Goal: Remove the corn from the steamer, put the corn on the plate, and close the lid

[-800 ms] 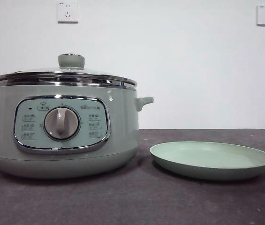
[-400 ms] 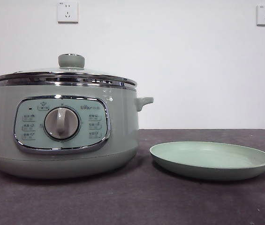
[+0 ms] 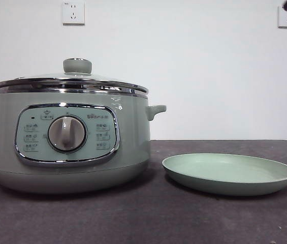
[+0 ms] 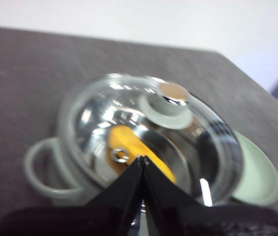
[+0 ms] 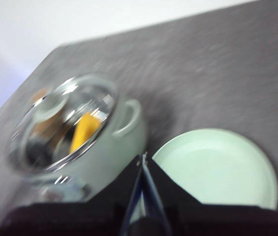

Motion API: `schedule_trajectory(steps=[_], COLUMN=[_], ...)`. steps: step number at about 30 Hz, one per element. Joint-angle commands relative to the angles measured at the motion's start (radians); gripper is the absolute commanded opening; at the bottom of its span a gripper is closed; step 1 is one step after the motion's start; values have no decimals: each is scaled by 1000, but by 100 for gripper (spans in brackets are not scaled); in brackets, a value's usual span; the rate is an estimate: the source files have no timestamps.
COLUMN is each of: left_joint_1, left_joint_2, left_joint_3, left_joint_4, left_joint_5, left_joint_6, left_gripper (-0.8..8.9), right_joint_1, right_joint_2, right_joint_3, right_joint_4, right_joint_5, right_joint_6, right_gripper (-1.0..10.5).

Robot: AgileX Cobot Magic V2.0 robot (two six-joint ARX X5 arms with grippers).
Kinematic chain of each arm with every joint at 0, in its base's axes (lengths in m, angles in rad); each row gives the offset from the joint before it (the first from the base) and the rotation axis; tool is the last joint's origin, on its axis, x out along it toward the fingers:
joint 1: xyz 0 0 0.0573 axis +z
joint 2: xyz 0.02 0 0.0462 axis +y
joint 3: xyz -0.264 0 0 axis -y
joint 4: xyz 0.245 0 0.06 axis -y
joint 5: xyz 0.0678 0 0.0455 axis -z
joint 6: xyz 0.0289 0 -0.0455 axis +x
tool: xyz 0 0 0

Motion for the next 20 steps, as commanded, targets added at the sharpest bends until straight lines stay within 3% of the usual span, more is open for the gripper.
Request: schedule_trajectory(steps=[1,8,9,11,12,14,20], left_joint_1=[2,0,-1,-2,-4,-12,-69], left_joint_2=[79,206,217,228,234,240,280], left_joint_3=[51,128,134,137,137,137,166], left_joint_4=[-35,-60,-59,-42,-24,8,72], left_joint_5=[80,233,229,223,222,203,93], left_joint_6=[51,51,51,50,48,29,-3], left_gripper=[-4,0,5,103,237,389,409], right_joint_1=[0,0,0,0,0,0,0], right_joint_2=[56,128,132,135,137,137,138], right_joint_3=[57,101,101,101,101,101,101], right_joint_4=[-74,-131,-129,-129,-129,-129,-129], right_joint_5=[-71,-93,-92,-84,-71,-39,-10], right_joint_6=[-111,-157,-157,-157,-157,-155,-141], right_gripper=[1,22,84,220,303,393,442])
